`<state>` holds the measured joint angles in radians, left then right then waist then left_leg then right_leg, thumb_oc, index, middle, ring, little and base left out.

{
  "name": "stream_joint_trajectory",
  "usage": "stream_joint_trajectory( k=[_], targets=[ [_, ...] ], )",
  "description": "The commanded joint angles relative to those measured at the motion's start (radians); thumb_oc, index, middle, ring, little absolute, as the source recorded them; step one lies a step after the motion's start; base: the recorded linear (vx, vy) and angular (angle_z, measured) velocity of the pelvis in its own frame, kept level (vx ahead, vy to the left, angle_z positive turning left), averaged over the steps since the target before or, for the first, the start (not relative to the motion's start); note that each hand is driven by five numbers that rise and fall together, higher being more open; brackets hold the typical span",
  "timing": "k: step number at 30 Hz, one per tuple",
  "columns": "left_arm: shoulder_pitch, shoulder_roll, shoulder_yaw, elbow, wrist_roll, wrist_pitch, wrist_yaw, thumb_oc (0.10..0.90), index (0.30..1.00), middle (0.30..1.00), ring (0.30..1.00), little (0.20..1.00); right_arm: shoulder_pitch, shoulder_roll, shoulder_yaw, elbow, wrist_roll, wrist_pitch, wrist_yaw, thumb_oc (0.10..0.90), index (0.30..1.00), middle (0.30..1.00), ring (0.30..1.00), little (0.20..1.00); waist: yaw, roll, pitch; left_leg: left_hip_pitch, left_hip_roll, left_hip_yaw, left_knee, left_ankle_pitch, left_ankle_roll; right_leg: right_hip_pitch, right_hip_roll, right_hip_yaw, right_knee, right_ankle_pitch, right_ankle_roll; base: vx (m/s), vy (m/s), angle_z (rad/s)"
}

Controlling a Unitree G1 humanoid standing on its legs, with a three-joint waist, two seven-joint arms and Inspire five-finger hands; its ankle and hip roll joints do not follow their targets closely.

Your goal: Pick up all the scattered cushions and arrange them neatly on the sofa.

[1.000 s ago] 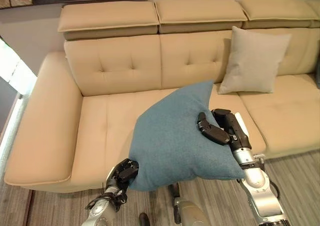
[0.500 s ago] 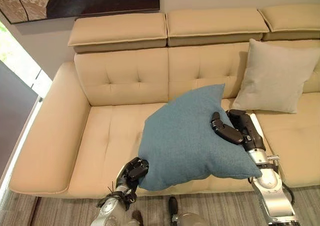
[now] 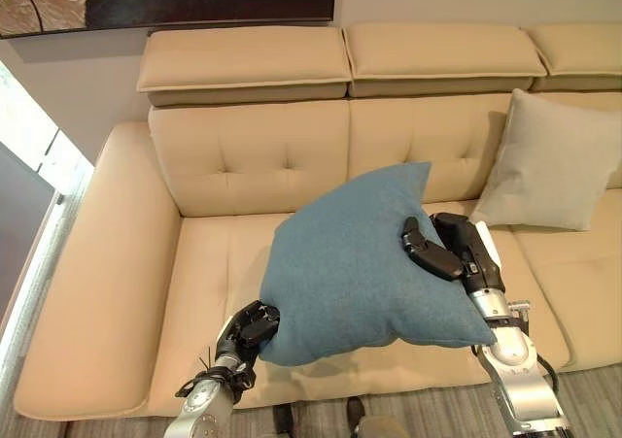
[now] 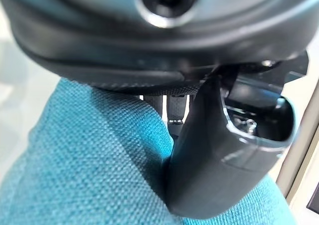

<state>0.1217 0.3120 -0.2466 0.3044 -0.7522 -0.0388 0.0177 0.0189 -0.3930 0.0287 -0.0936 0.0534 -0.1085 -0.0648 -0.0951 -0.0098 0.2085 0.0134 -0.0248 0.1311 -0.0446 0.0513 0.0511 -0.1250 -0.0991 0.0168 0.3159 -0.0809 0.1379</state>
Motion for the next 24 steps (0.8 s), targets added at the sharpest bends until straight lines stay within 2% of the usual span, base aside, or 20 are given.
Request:
stream_joint_trajectory(
  k=[1, 4, 6, 8, 13, 18, 24],
  targets=[
    [-0.117, -0.059, -0.01, -0.24, 0.023, -0.159, -0.097, 0.4, 0.3, 0.3, 0.3, 0.3, -0.085, 0.028, 0.034, -0.112, -0.008, -0.12, 0.033, 0.4, 0.3, 0.3, 0.3, 0.3, -0.003, -0.029, -0.082, -0.018, 0.037, 0.004, 0.057, -0.133, -0.023, 0.013, -0.031, -0.022, 0.056, 0.031, 0.022, 0.14, 0.066, -0.17],
    [-0.118, -0.053, -0.005, -0.228, 0.047, -0.167, -0.087, 0.4, 0.3, 0.3, 0.3, 0.3, -0.092, 0.015, 0.047, -0.074, -0.006, -0.117, 0.031, 0.4, 0.3, 0.3, 0.3, 0.3, -0.009, -0.032, -0.083, 0.008, 0.022, -0.002, 0.03, -0.14, -0.027, -0.018, 0.02, -0.046, -0.076, 0.005, 0.0, 0.16, 0.015, -0.05],
    [-0.128, -0.046, -0.002, -0.25, 0.061, -0.164, -0.091, 0.4, 0.3, 0.3, 0.3, 0.3, -0.083, 0.009, 0.032, -0.089, -0.016, -0.114, 0.033, 0.4, 0.3, 0.3, 0.3, 0.3, -0.01, -0.041, -0.084, 0.006, 0.013, -0.014, 0.046, -0.149, -0.03, 0.026, 0.01, -0.066, -0.159, 0.003, 0.002, 0.13, -0.05, 0.03],
    [-0.129, -0.05, 0.0, -0.252, 0.055, -0.164, -0.096, 0.4, 0.3, 0.3, 0.3, 0.3, -0.074, 0.01, 0.027, -0.084, -0.022, -0.114, 0.031, 0.4, 0.3, 0.3, 0.3, 0.3, -0.01, -0.044, -0.086, 0.008, 0.01, -0.019, 0.045, -0.15, -0.031, 0.036, 0.021, -0.044, -0.167, -0.002, -0.005, 0.11, -0.052, 0.24],
    [-0.13, -0.032, 0.023, -0.281, 0.125, -0.181, -0.069, 0.4, 0.3, 0.3, 0.3, 0.3, -0.076, 0.013, 0.017, -0.062, -0.019, -0.114, 0.016, 0.4, 0.3, 0.3, 0.3, 0.3, -0.001, -0.031, -0.107, 0.022, 0.016, -0.015, 0.023, -0.153, -0.041, 0.07, 0.027, -0.047, -0.227, 0.005, -0.018, 0.14, -0.067, 0.0],
    [-0.156, 0.0, 0.051, -0.307, 0.252, -0.217, 0.025, 0.4, 0.3, 0.3, 0.3, 0.3, -0.097, 0.018, 0.024, -0.03, -0.042, -0.119, -0.051, 0.4, 0.3, 0.3, 0.3, 0.3, 0.003, -0.004, -0.125, 0.041, 0.025, -0.02, -0.038, -0.129, -0.06, 0.102, 0.03, -0.069, -0.296, 0.008, -0.027, 0.12, -0.068, 0.04],
    [-0.301, 0.039, 0.055, -0.331, 0.362, -0.266, 0.149, 0.4, 0.3, 0.3, 0.3, 0.3, -0.236, -0.002, 0.062, 0.02, -0.067, -0.131, -0.151, 0.4, 0.3, 0.3, 0.3, 0.3, 0.013, 0.021, -0.118, -0.005, 0.028, -0.041, -0.043, -0.109, -0.076, 0.092, 0.033, -0.086, -0.34, 0.013, -0.033, 0.0, -0.044, 0.12]
  ],
)
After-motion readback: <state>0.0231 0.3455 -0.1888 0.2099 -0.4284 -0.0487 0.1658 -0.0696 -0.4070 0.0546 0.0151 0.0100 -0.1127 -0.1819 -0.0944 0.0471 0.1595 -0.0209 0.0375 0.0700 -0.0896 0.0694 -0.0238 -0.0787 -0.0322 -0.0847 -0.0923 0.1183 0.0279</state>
